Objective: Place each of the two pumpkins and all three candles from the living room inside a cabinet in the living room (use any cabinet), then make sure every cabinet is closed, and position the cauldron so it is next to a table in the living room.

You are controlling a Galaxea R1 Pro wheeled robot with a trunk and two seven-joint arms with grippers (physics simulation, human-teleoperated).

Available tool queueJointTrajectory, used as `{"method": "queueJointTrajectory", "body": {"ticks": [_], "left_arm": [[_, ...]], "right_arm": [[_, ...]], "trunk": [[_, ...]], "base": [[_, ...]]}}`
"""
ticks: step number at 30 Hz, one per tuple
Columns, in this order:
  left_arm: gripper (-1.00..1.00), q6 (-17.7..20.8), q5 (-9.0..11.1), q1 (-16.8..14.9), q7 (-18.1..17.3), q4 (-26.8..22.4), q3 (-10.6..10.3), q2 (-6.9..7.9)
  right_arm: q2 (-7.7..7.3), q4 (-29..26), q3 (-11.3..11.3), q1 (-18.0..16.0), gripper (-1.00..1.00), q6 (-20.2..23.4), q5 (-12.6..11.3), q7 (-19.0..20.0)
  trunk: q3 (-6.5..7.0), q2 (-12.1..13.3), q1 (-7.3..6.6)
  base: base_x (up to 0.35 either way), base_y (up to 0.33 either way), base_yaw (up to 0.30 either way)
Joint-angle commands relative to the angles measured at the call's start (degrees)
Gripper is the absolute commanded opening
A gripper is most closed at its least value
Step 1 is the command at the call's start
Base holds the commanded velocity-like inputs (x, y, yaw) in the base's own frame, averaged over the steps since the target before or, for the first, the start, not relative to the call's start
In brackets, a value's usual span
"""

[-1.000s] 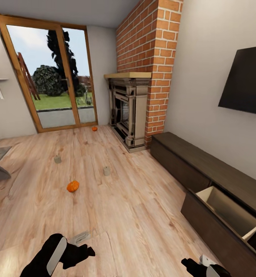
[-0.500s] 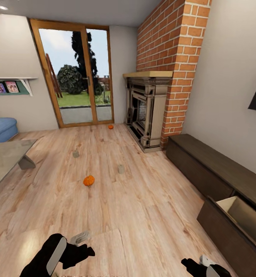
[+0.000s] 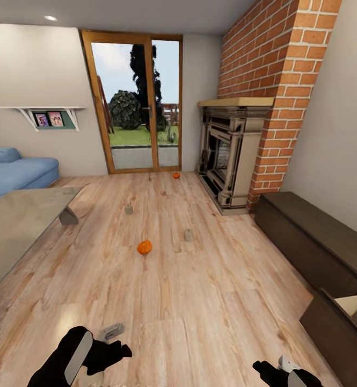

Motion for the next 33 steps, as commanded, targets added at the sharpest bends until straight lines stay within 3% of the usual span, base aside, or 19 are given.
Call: {"method": "queueJointTrajectory", "body": {"ticks": [1,17,26,33], "left_arm": [[1.00,-0.01,-0.01,0.00,0.00,0.00,0.00,0.01],[1.00,-1.17,-0.01,0.00,0.00,0.04,0.17,0.10],[1.00,-2.04,-0.01,0.00,0.03,0.09,0.09,0.13],[1.00,-2.05,-0.01,0.00,0.00,0.09,0.20,0.24]], "right_arm": [[0.00,0.00,0.00,0.00,1.00,0.00,-0.01,0.00],[-0.08,0.00,0.12,0.00,1.00,-0.07,-0.01,0.20],[-0.09,0.57,5.77,0.00,1.00,-4.69,-0.10,0.23],[-0.09,0.13,6.65,0.00,1.00,-4.91,-0.32,0.44]], "trunk": [[-0.03,0.00,0.00],[-0.16,0.00,0.00],[-0.17,0.00,0.00],[-0.17,0.00,0.00]], "base": [[0.000,0.000,0.287],[0.005,0.000,0.239],[0.184,0.000,0.009],[0.027,0.000,0.000]]}}
